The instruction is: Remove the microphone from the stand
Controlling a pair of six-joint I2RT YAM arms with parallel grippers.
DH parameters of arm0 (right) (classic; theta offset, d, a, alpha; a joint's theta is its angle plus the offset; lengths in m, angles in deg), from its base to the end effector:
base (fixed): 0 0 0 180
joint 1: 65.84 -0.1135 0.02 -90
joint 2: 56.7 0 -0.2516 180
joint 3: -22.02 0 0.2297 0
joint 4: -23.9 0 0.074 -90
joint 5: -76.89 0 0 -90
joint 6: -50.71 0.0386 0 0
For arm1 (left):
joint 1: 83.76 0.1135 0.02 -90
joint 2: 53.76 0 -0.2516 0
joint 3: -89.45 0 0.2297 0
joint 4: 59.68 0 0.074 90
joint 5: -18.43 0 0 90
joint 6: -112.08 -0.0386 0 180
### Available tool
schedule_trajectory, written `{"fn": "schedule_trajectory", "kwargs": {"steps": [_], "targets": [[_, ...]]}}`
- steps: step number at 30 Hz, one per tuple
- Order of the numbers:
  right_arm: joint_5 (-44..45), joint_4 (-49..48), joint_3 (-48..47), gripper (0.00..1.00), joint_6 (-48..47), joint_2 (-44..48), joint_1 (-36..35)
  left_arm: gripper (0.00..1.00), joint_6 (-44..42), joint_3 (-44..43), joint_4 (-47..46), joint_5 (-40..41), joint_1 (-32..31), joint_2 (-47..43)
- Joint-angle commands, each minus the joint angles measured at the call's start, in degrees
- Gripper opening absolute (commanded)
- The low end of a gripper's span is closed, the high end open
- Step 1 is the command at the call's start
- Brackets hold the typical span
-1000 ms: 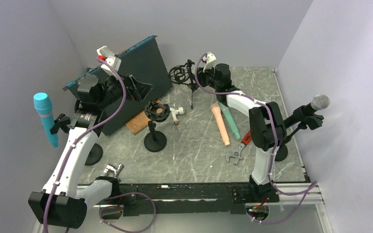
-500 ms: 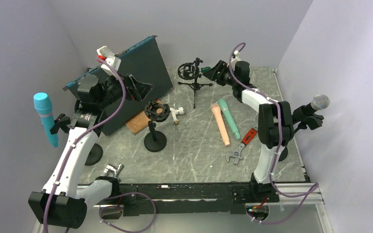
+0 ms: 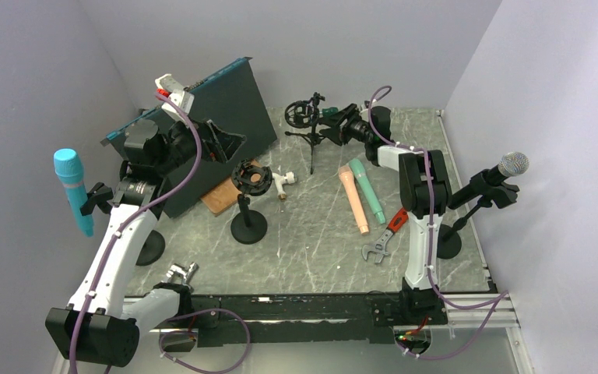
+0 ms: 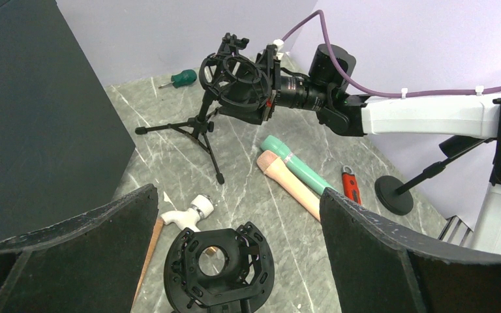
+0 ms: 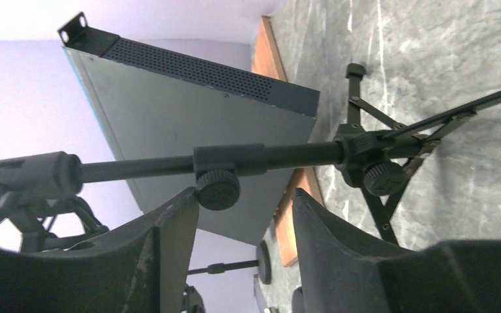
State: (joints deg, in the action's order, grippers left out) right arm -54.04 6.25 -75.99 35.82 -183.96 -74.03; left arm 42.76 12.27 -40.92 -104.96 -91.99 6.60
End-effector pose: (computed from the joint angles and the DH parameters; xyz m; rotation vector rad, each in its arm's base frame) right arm 0.4654 0.0925 0.1808 0.5842 1.9683 1.6124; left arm 0.2163 -0.0527 0.3950 0.2878 1.6419 -0.8513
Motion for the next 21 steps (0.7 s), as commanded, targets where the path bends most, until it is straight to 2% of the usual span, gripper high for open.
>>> {"fn": "schedule_trajectory", "kwargs": {"steps": [1, 6, 13, 18, 21], "targets": [[-1.0, -6.0, -3.9, 0.51, 5.4, -0.9, -0.1, 0.97, 0.2, -0.1, -3.2, -1.5, 0.1, -0.9], [-0.5, -6.5, -5.2, 0.43, 6.4, -2.3, -0.1, 0.97, 0.1, -0.1, -3.2, -1.4, 0.1, -0.8], [-1.1, -9.3, -4.2, 0.22, 8.5, -3.0, -0.2, 0.97, 0.0, -0.1, -3.2, -1.5, 0.1, -0.8], [-1.3, -12.0, -1.7, 0.29, 9.0, -2.4, -0.1, 0.97, 0.1, 0.0, -3.2, -1.6, 0.1, -0.6], [-1.7, -13.7, -1.2, 0.30, 9.9, -2.6, -0.2, 0.97, 0.2, 0.0, -3.2, -1.6, 0.1, -0.5]]}}
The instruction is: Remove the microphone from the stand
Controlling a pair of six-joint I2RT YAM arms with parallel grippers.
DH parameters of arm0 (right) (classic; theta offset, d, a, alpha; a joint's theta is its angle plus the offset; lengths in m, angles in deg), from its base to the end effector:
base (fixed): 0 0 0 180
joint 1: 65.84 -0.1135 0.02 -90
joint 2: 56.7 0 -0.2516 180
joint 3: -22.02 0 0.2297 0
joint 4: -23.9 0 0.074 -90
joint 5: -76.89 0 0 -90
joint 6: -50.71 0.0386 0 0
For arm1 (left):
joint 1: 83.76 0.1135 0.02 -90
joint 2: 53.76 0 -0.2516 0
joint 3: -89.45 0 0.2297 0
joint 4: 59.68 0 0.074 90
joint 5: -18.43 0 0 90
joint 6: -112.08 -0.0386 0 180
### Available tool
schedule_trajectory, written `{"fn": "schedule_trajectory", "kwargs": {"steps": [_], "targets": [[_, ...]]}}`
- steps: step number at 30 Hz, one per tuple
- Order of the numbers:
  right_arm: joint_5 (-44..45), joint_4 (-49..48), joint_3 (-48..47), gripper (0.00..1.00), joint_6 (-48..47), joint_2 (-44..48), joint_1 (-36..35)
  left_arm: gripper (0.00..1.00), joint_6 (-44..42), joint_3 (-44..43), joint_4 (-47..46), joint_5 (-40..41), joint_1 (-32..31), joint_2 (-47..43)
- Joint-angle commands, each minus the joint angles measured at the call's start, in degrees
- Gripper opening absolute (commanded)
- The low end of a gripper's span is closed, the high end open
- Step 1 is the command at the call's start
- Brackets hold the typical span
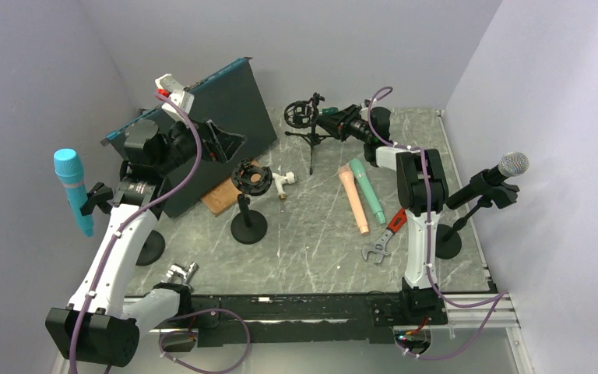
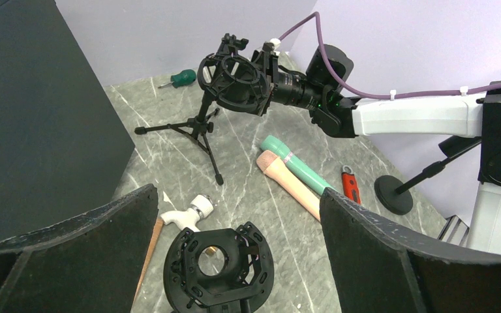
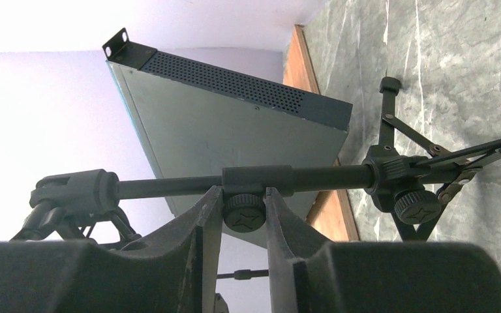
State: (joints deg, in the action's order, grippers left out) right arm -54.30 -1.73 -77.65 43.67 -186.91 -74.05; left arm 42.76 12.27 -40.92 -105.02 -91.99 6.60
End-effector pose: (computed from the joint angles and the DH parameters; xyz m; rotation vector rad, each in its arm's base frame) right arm 0.4744 0.0941 0.1801 0.6227 1.8777 1.7178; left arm 0.2163 -0.0528 0.3951 0.2887 1.6419 -0.8521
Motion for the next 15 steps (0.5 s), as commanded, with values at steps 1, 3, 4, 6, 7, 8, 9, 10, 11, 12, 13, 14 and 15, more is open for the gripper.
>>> {"fn": "schedule_trajectory", "kwargs": {"steps": [1, 3, 4, 6, 7, 8, 9, 10, 11, 12, 13, 14, 15], "targets": [[-1.5, -5.9, 0.6, 0.30, 2.2, 0.2, -0.2, 0.97, 0.2, 0.0, -3.2, -1.6, 0.1, -0.5], [-1.6, -6.2, 0.7, 0.31, 2.2, 0.3, -0.1, 0.97, 0.2, 0.1, -3.2, -1.6, 0.1, -0.5], [-1.6, -6.1, 0.8, 0.32, 2.2, 0.4, -0.1, 0.97, 0.2, 0.1, -3.1, -1.7, 0.1, -0.5], [-1.7, -6.4, 1.0, 0.34, 2.2, 0.6, -0.1, 0.97, 0.2, 0.0, -3.2, -1.7, 0.1, -0.6], [-1.8, -6.5, 1.0, 0.34, 2.1, 0.7, -0.1, 0.97, 0.2, 0.1, -3.2, -1.6, 0.1, -0.6], [-1.9, -6.7, 1.2, 0.34, 2.1, 0.6, -0.1, 0.97, 0.2, 0.1, -3.2, -1.7, 0.1, -0.6], [-1.9, -6.6, 1.1, 0.33, 2.0, 0.6, -0.1, 0.97, 0.2, 0.0, -3.2, -1.8, 0.1, -0.6], [-2.0, -6.6, 1.2, 0.29, 1.9, 0.6, -0.1, 0.97, 0.3, 0.1, -3.2, -1.8, 0.1, -0.6], [-2.0, -6.8, 1.1, 0.25, 2.0, 0.4, -0.1, 0.97, 0.3, 0.1, -3.1, -1.9, 0.1, -0.6], [-2.0, -7.1, 1.2, 0.20, 2.2, 0.3, -0.1, 0.97, 0.3, 0.1, -3.2, -1.9, 0.1, -0.6], [-2.0, -7.3, 1.3, 0.15, 2.3, 0.2, -0.1, 0.97, 0.2, 0.1, -3.2, -1.8, 0.1, -0.6], [-1.9, -6.9, 1.5, 0.10, 2.0, 0.2, -0.2, 0.97, 0.3, 0.0, -3.1, -1.8, 0.2, -0.6], [-1.8, -6.5, 1.5, 0.04, 1.3, 0.3, -0.2, 0.97, 0.2, 0.0, -3.2, -1.8, 0.1, -0.7]]}}
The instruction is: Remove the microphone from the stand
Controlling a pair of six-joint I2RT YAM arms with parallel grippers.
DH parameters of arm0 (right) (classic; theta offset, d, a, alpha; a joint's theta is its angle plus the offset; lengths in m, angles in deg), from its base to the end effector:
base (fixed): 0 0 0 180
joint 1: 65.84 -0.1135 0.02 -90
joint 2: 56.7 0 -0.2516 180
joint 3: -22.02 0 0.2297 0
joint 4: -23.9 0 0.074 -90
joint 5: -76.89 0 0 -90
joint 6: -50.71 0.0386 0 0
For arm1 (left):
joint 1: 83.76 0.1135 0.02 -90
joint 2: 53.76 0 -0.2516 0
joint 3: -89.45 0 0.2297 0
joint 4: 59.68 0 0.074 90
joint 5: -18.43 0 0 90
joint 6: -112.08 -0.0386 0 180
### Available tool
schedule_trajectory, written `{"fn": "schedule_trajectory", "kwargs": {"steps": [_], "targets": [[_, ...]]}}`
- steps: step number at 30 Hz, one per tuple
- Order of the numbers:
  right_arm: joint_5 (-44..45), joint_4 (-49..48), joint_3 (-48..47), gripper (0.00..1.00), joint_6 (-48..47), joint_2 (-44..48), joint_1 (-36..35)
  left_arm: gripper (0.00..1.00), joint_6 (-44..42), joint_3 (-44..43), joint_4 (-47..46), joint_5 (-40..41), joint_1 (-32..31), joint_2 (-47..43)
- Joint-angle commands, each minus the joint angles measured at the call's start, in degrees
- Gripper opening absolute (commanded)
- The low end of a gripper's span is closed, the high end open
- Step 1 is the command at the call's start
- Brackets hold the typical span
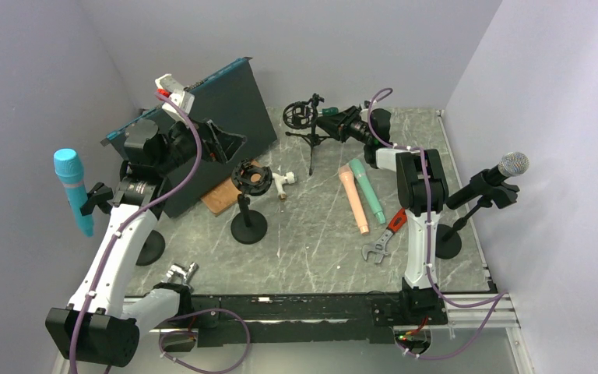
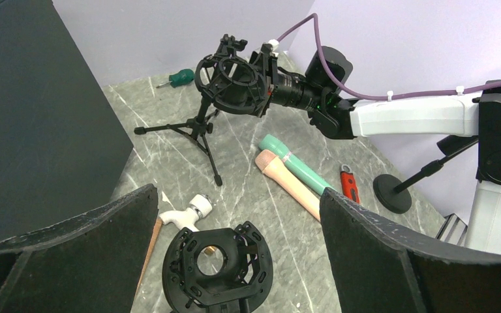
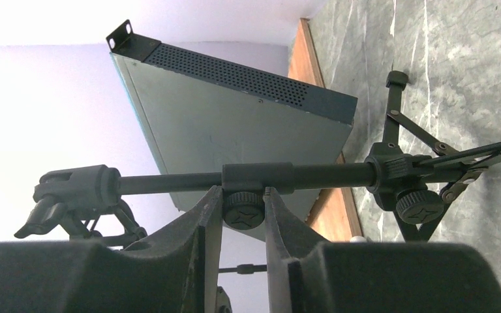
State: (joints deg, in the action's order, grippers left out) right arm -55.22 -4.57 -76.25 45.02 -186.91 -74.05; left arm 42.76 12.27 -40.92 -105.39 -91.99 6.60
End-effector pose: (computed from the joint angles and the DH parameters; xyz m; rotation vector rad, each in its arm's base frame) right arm 0.4712 0.0941 0.1779 0.6115 1.8671 1.7478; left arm 0.2161 -0.0530 0.3951 0.2940 1.6417 -0.8572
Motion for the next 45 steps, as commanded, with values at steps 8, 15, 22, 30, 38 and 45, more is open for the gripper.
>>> {"fn": "schedule_trajectory", "kwargs": {"steps": [8, 15, 22, 30, 38, 45], "targets": [[2.5, -3.9, 3.0, 0.00, -15.3, 3.2, -0.9, 0.96, 0.7, 0.3, -4.7, -1.8, 0.1, -0.6], [9.4, -1.2, 8.0, 0.00, -36.6, 8.5, -2.0, 0.96, 0.8, 0.4, -4.9, -1.9, 0.1, -0.2], [14.0, 3.4, 8.0, 0.00, -54.0, 12.2, -5.6, 0.96, 0.8, 0.4, -4.9, -1.9, 0.1, 0.5], [17.7, 9.4, 7.1, 0.00, -60.1, 14.5, -7.7, 0.96, 1.1, 0.4, -5.1, -2.2, 0.1, 0.9], [11.0, 12.5, 1.3, 0.05, -36.2, 7.4, -3.2, 0.96, 1.0, 0.4, -5.0, -2.2, 0.1, 0.9], [3.1, 8.9, 0.6, 0.42, -19.7, 4.4, -2.2, 0.96, 1.2, 0.4, -5.2, -2.4, 0.1, 0.7]]}}
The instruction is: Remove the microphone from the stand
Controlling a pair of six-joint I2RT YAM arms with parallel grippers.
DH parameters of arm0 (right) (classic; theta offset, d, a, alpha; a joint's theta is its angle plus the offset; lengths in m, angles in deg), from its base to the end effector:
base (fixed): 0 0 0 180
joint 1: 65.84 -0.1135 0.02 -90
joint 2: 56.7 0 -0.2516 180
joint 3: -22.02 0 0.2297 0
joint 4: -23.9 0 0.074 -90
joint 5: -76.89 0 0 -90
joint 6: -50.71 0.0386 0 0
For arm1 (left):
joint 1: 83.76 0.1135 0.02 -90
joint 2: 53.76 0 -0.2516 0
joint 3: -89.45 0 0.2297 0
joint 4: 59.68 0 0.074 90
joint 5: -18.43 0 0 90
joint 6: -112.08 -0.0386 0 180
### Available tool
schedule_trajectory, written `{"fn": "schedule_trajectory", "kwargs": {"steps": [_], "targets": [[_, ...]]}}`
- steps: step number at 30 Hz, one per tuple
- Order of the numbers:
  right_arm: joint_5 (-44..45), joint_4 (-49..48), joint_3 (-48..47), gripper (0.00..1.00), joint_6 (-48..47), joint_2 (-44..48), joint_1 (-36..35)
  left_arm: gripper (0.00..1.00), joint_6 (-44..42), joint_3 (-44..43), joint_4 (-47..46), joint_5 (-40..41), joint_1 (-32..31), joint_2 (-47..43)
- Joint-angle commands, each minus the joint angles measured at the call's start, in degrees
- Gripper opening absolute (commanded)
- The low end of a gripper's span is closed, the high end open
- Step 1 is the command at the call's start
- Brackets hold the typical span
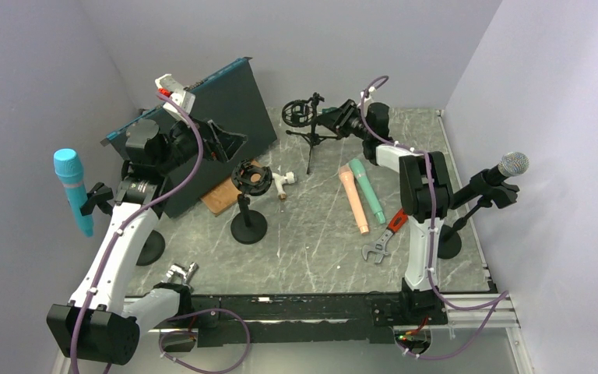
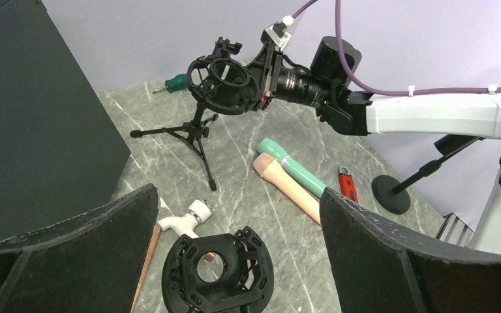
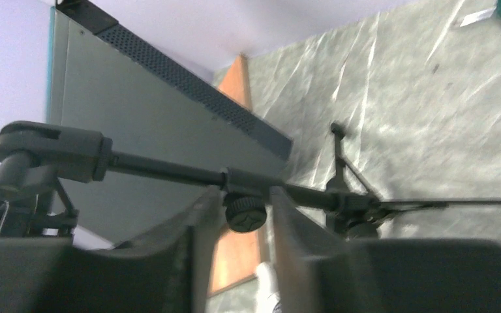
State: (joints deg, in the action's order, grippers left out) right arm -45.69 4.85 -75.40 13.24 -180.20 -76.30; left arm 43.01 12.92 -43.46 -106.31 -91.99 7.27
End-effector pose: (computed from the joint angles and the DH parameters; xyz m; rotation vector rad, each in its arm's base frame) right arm 0.4593 0.1059 0.2093 0.2110 1.8389 1.2745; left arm 0.2197 -0.0540 0.3937 0.3098 1.6214 -0.8695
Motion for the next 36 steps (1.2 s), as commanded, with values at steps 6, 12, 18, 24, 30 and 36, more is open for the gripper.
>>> {"fn": "schedule_trajectory", "kwargs": {"steps": [6, 12, 18, 24, 30, 36], "targets": [[-9.3, -10.1, 2.5, 0.55, 21.8, -2.2, 0.4, 0.96, 1.0, -0.2, -2.7, -1.5, 0.1, -0.1], [-8.9, -11.5, 2.6, 0.55, 22.5, -2.1, 1.1, 0.96, 1.0, -0.1, -2.8, -1.5, 0.1, -0.3], [-9.5, -9.4, -0.5, 0.45, 22.4, -3.6, 1.8, 0.96, 1.0, -0.2, -2.7, -1.5, 0.1, -0.4], [-10.2, -10.0, -1.0, 0.34, 22.9, -4.6, 1.9, 0.96, 1.0, -0.2, -2.8, -1.6, 0.2, -0.4], [-10.3, -9.4, -1.8, 0.24, 22.3, -5.8, 1.9, 0.96, 1.0, -0.1, -2.8, -1.6, 0.1, -0.2], [-10.3, -7.4, -4.1, 0.35, 21.0, -6.9, 2.2, 0.96, 0.8, -0.2, -2.7, -1.4, 0.1, -0.1]]}}
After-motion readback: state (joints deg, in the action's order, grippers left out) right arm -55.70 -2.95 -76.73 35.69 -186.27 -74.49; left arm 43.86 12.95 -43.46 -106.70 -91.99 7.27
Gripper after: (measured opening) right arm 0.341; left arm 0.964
